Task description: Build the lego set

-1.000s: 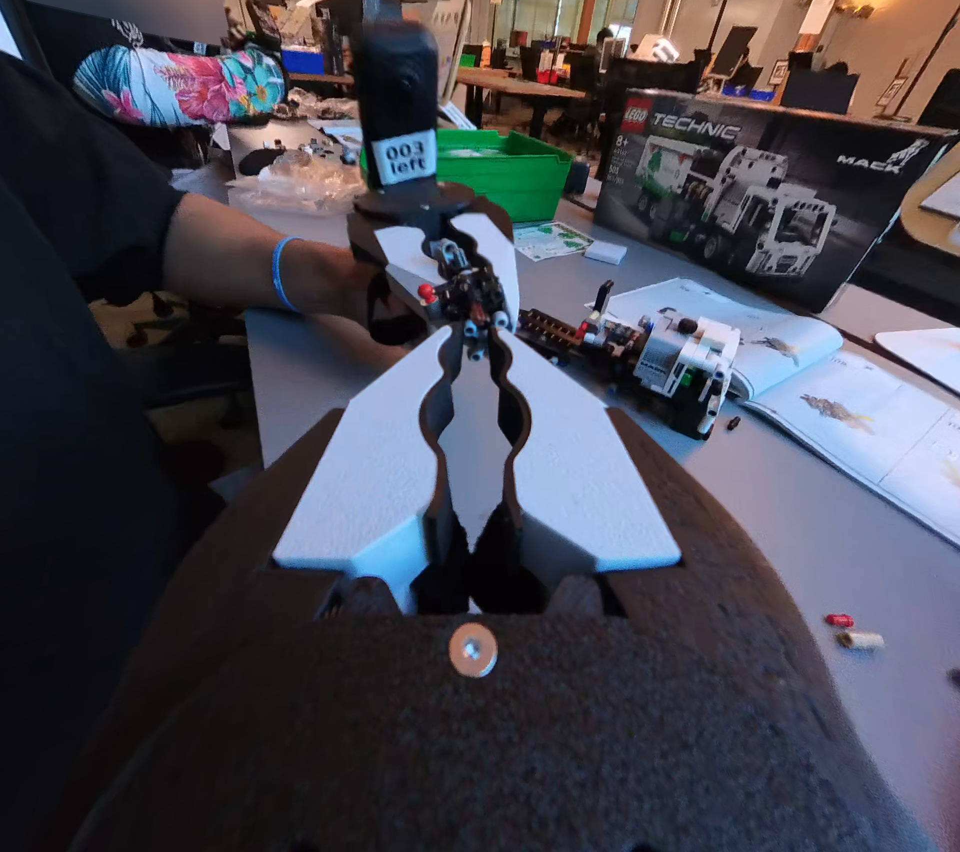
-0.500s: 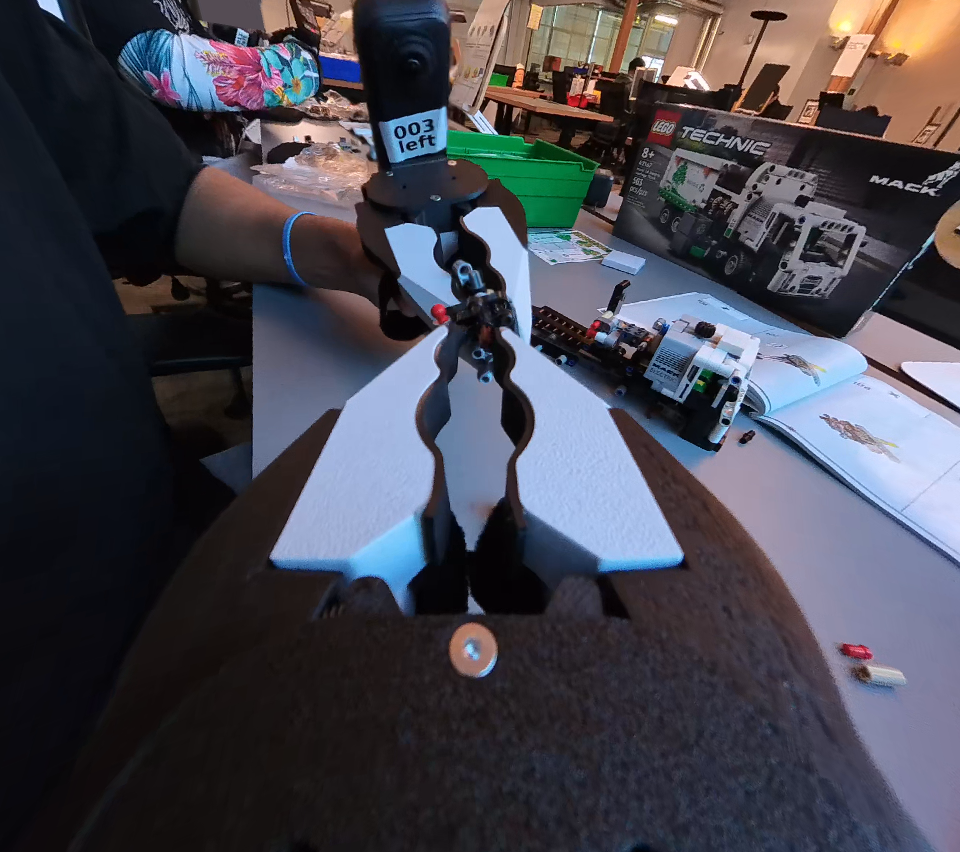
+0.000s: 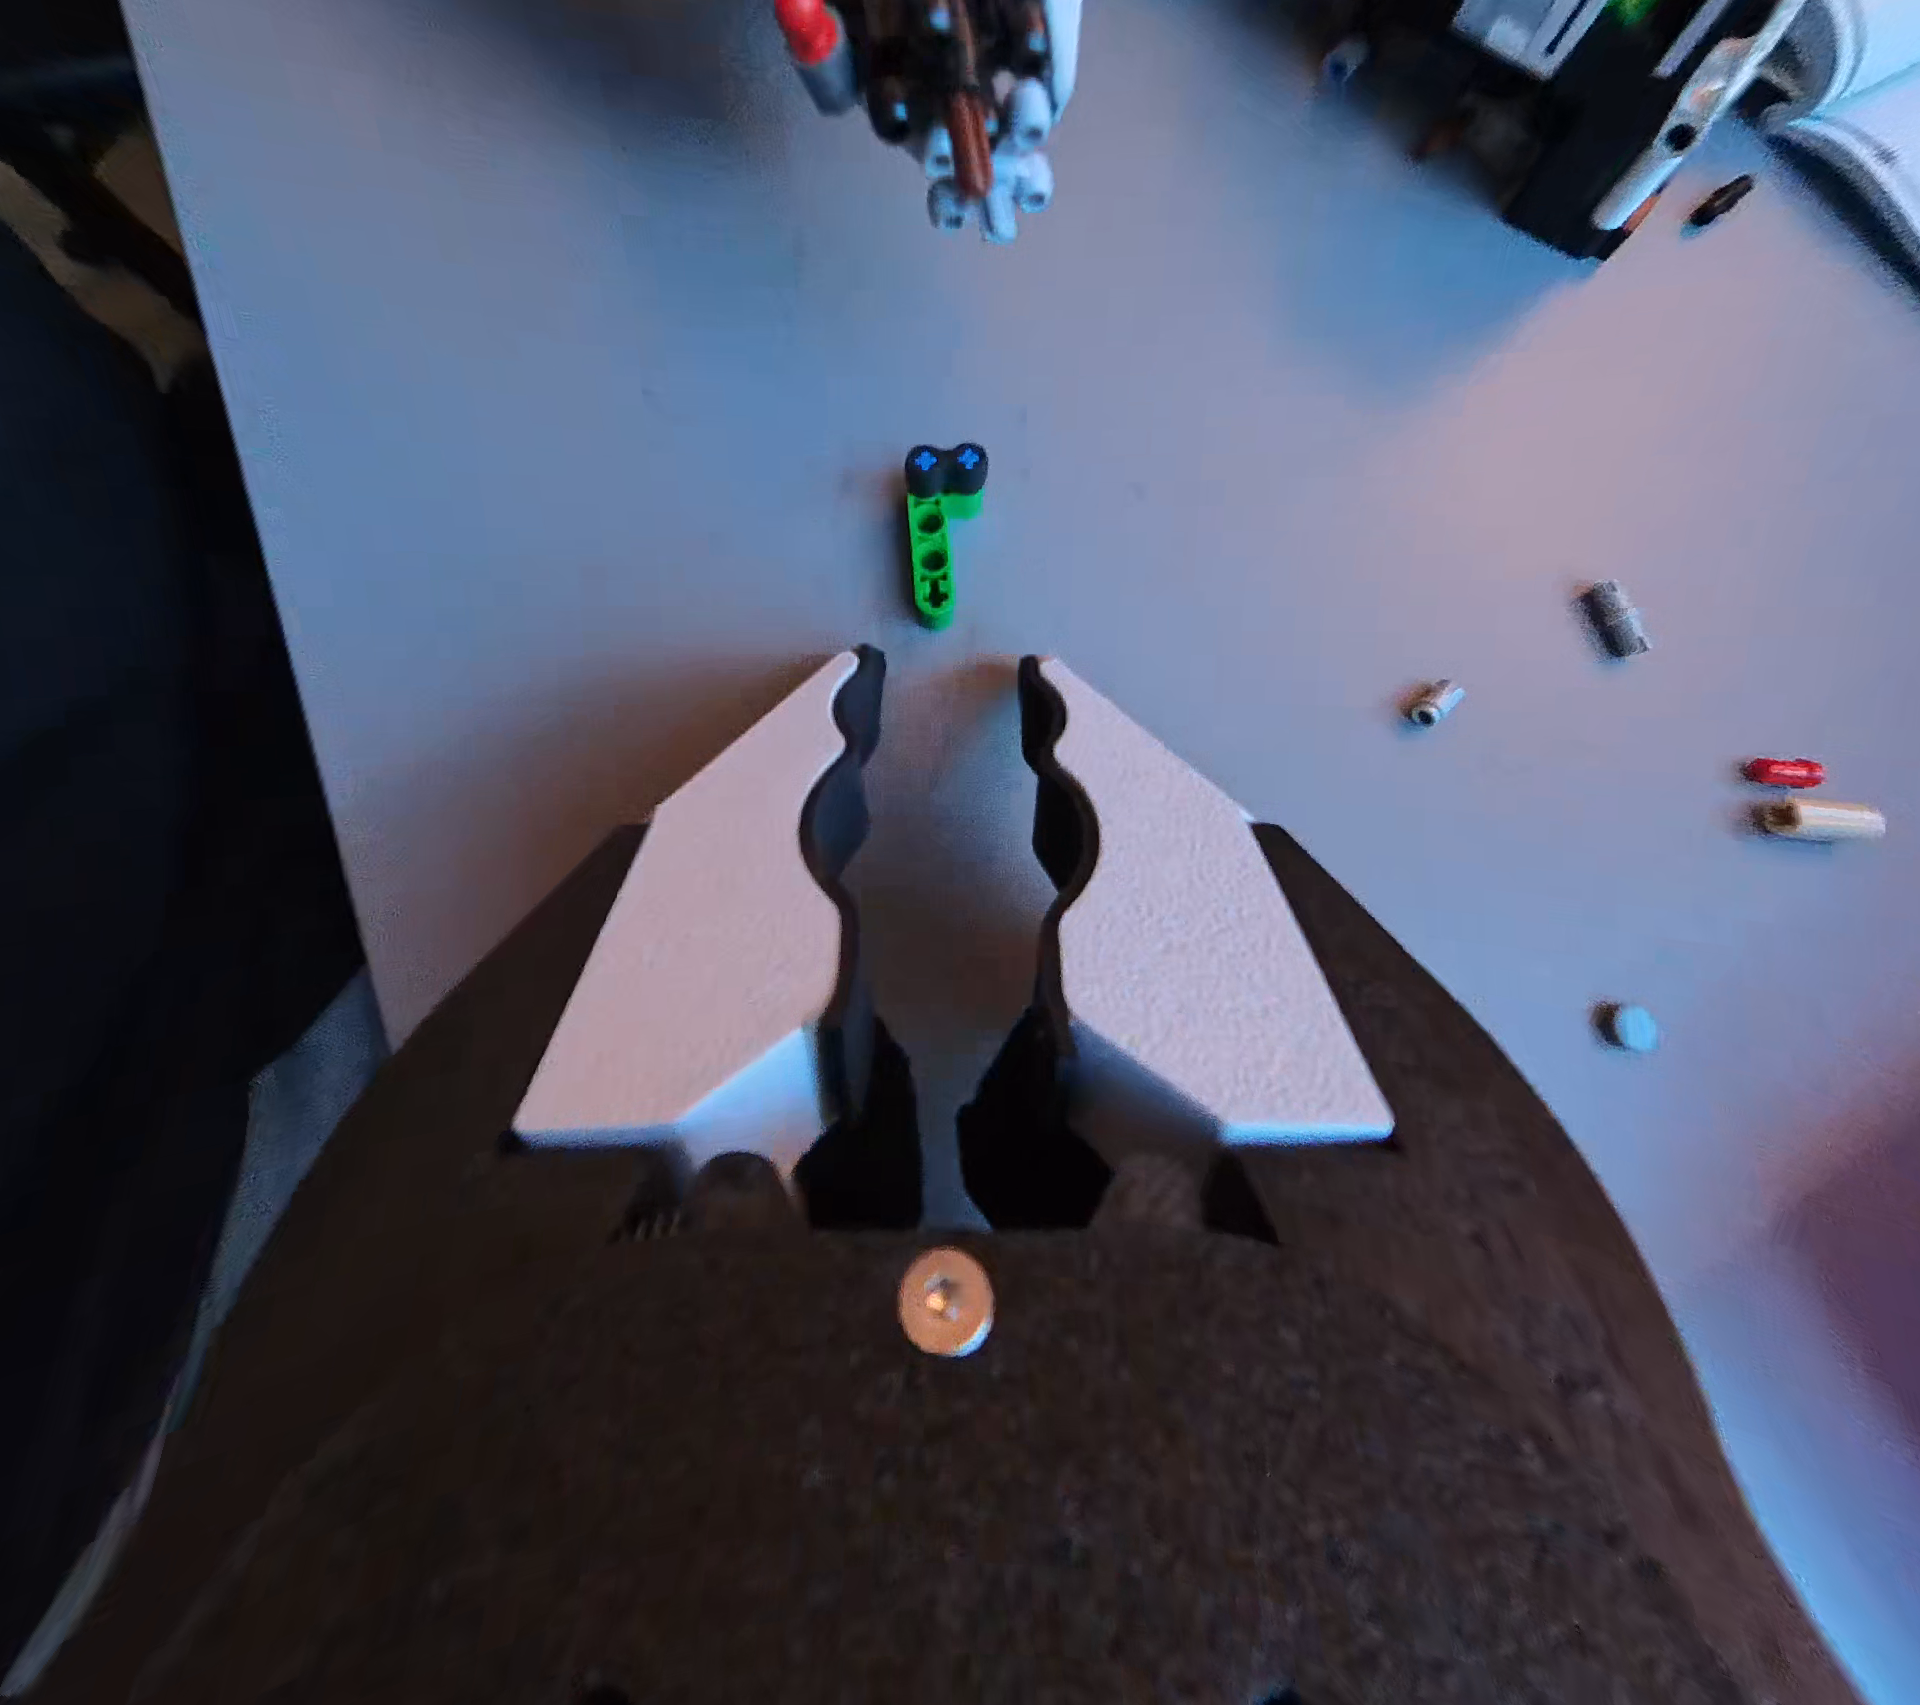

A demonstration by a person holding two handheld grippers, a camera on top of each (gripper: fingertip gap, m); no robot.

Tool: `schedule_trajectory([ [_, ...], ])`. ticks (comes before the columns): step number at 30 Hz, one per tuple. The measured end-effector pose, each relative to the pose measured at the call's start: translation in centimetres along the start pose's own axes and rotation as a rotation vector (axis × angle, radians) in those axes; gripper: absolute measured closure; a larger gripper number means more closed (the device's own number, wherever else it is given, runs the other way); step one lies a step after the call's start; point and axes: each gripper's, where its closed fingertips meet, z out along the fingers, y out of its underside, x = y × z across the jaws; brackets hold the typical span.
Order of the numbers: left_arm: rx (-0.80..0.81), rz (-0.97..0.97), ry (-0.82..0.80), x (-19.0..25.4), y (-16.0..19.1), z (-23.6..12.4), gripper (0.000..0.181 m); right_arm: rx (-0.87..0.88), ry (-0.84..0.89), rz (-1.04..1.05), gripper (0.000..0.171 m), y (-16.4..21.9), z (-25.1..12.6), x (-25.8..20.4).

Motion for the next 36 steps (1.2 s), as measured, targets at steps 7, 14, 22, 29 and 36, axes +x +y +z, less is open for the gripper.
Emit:
schedule_trajectory([
  [7, -0.116, 0.043, 0.023, 1.3, 1.7, 1.5, 0.17, 0.006, -0.022, -0.077, 0.156, -0.8, 1.0, -0.4],
  [14, -0.16, 0.105, 0.02, 2.0, 2.1, 2.6, 0.17, 0.021, -0.014, -0.139, 0.165, -1.4, 0.6, -0.9],
  [22, -0.223, 0.149, 0.008, 2.3, 3.0, 3.0, 0.17, -0.011, 0.016, -0.217, 0.165, -2.4, -0.8, -0.8],
  [29, -0.197, 0.125, -0.014, 1.5, 2.8, 2.1, 0.17, -0.056, -0.074, -0.194, 0.165, -3.0, -0.7, -0.8],
  [36, -0.047, -0.039, -0.051, -0.9, 0.7, 0.1, 0.17, 0.004, -0.138, -0.153, 0.157, -4.2, 0.0, -0.6],
])
